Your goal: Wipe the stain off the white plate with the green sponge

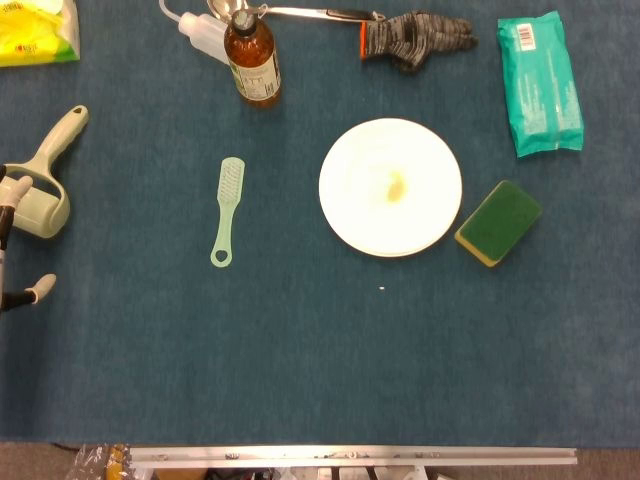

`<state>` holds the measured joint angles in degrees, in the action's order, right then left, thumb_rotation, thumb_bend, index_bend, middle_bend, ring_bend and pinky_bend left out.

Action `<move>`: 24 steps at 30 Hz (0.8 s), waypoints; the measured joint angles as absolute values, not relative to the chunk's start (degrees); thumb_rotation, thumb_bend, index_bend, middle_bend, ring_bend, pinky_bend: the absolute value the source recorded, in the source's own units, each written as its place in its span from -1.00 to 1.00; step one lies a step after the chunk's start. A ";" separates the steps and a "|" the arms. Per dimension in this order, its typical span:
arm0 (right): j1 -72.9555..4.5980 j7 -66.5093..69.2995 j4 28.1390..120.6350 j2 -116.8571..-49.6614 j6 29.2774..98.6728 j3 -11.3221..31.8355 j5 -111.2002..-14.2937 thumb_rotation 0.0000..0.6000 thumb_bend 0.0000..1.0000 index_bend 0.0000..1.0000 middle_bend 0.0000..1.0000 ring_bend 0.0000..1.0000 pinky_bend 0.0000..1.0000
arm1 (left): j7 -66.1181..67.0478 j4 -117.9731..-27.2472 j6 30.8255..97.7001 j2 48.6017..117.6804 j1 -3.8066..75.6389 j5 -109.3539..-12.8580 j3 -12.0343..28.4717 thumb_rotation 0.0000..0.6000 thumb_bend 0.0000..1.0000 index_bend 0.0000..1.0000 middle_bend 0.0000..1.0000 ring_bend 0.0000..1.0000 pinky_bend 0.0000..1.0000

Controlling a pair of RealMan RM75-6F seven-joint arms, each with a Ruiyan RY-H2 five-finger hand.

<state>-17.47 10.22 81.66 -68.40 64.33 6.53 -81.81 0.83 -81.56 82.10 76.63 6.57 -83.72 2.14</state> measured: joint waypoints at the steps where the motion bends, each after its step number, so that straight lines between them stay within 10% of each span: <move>1: -18.08 10.47 81.38 -68.48 63.54 6.57 -81.76 1.00 -1.00 -0.43 -0.44 -0.60 -0.12 | 0.88 -81.61 82.06 76.65 6.57 -83.68 2.15 1.00 -0.81 -0.78 -1.00 -0.92 -0.43; 24: -25.70 11.98 70.83 -73.70 65.33 -0.17 -98.99 1.00 -1.00 -0.43 -0.44 -0.60 -0.11 | 2.03 -81.83 79.20 78.64 8.04 -82.38 2.44 1.00 -0.81 -0.78 -1.00 -0.92 -0.43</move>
